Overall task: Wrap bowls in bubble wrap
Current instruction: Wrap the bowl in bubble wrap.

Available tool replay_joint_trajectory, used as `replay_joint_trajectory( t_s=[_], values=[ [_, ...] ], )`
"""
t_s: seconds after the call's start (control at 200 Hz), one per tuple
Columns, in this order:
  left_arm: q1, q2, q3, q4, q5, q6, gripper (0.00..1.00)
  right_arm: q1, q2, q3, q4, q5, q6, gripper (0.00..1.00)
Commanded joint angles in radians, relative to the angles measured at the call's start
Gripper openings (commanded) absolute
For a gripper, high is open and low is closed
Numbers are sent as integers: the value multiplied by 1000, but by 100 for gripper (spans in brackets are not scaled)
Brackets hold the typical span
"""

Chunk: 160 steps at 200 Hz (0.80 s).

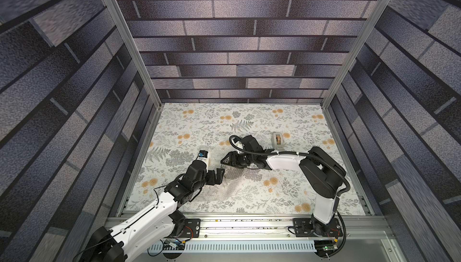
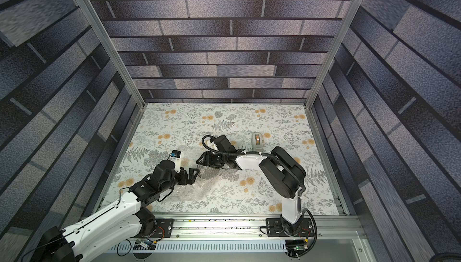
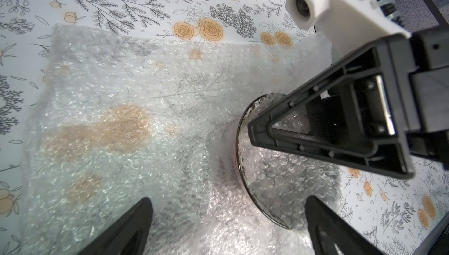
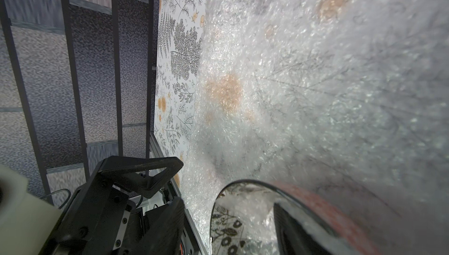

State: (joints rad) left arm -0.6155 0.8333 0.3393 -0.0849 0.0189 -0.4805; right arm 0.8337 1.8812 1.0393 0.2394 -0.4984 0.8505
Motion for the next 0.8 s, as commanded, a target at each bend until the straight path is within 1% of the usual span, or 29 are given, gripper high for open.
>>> replay_joint_trajectory(
  t_s=[0.0, 0.271, 0.401, 0.797],
  values=[
    [-16, 43, -14, 45, -24, -14, 100, 5, 14, 11, 39, -13, 23, 61],
    [-25, 214, 11, 154, -76, -22, 100, 6, 2, 8, 61, -25, 52, 61],
    [-26, 256, 25, 180, -124, -30, 100, 5, -7, 7, 58, -27, 51, 61],
    [-27, 384, 86, 211, -163, -30, 100, 5, -6, -7, 84, -37, 66, 61]
  ],
)
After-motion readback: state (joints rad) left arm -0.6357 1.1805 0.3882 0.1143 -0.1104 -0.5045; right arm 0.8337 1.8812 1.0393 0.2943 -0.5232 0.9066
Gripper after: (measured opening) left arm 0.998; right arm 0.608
